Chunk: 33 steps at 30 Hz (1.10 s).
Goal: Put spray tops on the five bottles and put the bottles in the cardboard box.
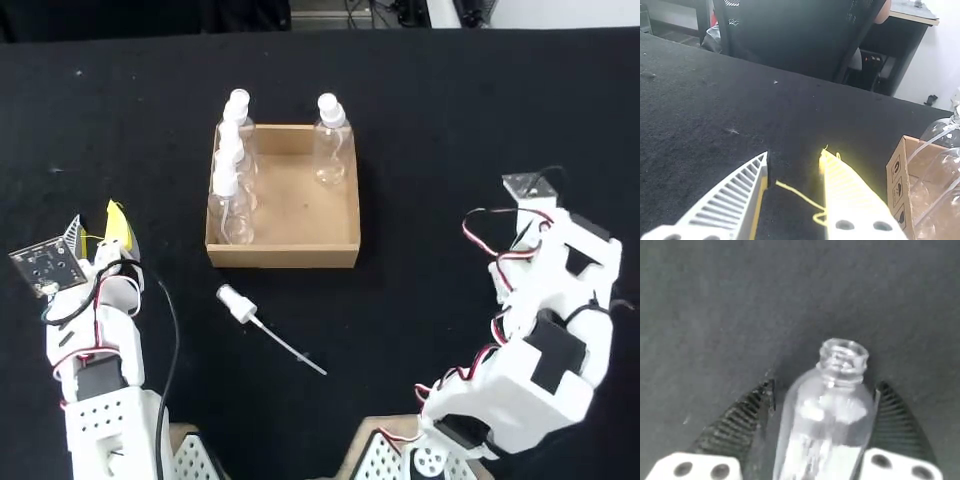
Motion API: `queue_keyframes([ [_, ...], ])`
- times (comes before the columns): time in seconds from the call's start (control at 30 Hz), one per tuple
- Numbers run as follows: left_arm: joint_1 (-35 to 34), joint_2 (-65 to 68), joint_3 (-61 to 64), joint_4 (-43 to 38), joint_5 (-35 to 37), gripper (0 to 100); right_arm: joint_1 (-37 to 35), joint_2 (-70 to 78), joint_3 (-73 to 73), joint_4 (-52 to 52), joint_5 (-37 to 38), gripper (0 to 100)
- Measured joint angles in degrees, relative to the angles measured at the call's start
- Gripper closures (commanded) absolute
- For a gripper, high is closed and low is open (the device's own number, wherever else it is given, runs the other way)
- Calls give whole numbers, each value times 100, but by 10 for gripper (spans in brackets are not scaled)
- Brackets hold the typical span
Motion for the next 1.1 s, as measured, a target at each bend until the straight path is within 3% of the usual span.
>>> queue_keyframes([
  [0.43, 0, 0, 0, 0, 0, 866, 246, -545, -44, 466, -413, 722],
  [0.67, 0, 0, 0, 0, 0, 866, 246, -563, 563, -264, -431, 734],
  [0.83, 0, 0, 0, 0, 0, 866, 255, -563, 571, -484, -431, 992],
  [0.93, 0, 0, 0, 0, 0, 866, 202, -563, 571, -492, -387, 967],
  [1.1, 0, 0, 0, 0, 0, 866, -352, -633, 571, -352, 334, 987],
])
